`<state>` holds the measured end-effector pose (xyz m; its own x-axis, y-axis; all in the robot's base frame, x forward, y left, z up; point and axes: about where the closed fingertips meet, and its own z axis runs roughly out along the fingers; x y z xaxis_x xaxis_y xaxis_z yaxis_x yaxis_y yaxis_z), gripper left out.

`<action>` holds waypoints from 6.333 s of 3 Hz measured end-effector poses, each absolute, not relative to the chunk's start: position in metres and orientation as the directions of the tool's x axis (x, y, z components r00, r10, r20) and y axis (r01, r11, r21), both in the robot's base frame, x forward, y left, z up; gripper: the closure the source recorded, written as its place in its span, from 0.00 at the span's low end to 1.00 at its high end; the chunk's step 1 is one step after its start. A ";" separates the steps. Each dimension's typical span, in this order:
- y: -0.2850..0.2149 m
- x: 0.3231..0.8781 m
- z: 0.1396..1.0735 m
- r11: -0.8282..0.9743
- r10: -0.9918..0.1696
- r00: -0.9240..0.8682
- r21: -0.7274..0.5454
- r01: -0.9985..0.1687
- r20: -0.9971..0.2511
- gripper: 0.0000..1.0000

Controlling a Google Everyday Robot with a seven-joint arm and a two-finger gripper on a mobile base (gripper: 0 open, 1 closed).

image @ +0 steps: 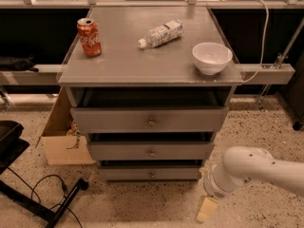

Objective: Open bottom drawer

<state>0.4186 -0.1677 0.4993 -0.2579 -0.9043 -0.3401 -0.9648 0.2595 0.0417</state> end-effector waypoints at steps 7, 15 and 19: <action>-0.112 0.579 0.213 0.072 -0.989 -0.058 -0.094 -0.993 -0.138 0.00; -0.104 0.607 0.169 0.028 -0.991 -0.022 -0.040 -0.999 -0.135 1.00; -0.107 0.574 0.174 0.024 -0.989 -0.028 0.029 -0.999 -0.143 0.82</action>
Offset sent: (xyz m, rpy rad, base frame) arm 0.0781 0.0201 -0.1594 -0.1663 0.0316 0.1467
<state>0.5736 -0.1072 0.1743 -0.0278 -0.9893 -0.1430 -0.9993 0.0239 0.0290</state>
